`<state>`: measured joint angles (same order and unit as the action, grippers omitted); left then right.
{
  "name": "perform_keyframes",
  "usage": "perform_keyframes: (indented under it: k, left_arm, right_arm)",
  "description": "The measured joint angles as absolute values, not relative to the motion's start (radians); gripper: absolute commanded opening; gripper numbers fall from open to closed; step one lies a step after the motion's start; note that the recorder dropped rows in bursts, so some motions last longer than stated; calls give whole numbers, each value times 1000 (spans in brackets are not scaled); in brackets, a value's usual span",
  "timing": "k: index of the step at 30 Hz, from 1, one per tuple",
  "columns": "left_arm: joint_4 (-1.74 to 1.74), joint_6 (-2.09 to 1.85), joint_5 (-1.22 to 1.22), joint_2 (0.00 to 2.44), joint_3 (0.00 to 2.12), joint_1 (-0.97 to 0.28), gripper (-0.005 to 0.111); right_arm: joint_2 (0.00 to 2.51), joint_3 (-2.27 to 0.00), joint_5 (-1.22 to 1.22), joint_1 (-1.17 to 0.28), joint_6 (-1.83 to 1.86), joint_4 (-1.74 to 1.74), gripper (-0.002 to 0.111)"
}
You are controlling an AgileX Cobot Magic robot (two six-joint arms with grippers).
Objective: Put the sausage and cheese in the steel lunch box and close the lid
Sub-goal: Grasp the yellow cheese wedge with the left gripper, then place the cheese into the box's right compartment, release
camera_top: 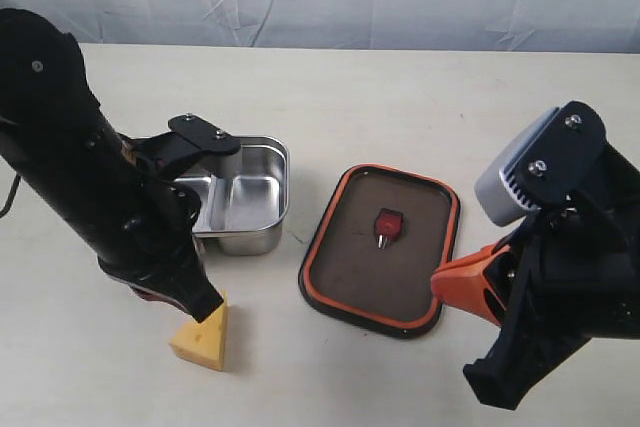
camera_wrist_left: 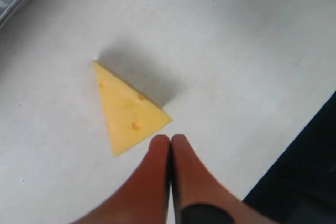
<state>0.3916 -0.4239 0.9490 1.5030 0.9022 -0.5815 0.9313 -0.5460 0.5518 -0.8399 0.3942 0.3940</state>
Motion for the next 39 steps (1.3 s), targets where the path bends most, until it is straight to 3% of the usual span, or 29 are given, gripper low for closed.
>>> perform_keyframes:
  k: [5, 9, 22, 37, 39]
  left_arm:
    - [379, -424, 962, 1503, 902, -596, 42]
    - [370, -397, 942, 1503, 902, -596, 59]
    - [318, -246, 816, 1503, 889, -596, 59]
    - [329, -157, 705, 1748, 863, -596, 58]
    - [335, -154, 705, 1758, 863, -596, 53]
  right_arm:
    - [931, -546, 554, -840, 389, 393, 0]
    - [931, -546, 554, -840, 387, 393, 0]
    - [931, -546, 554, -840, 385, 393, 0]
    - [931, -546, 554, -840, 383, 393, 0]
    - [931, -546, 554, -840, 383, 393, 0]
